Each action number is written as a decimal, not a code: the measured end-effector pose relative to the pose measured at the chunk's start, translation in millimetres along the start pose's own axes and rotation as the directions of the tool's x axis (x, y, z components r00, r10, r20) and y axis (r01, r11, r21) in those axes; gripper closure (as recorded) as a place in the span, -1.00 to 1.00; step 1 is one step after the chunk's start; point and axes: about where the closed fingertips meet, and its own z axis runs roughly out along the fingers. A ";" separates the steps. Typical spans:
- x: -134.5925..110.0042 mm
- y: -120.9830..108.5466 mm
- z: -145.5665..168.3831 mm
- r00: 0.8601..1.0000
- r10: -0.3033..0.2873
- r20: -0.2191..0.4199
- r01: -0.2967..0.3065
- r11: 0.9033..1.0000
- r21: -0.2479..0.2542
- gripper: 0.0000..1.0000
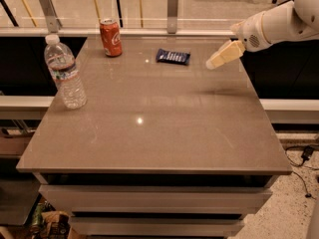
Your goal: Move rxbar blueberry near water bottle
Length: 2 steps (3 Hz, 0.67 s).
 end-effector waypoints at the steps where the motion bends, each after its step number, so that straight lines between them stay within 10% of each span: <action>1: -4.8 -3.5 16.3 1.000 -0.005 0.029 0.006 1.000 -0.019 -1.00; 2: -8.1 -6.6 28.5 0.999 -0.012 0.046 0.013 0.999 -0.038 -1.00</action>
Offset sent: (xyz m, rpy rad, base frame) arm 0.0362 0.0197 -0.0080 0.0543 -0.0215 0.0665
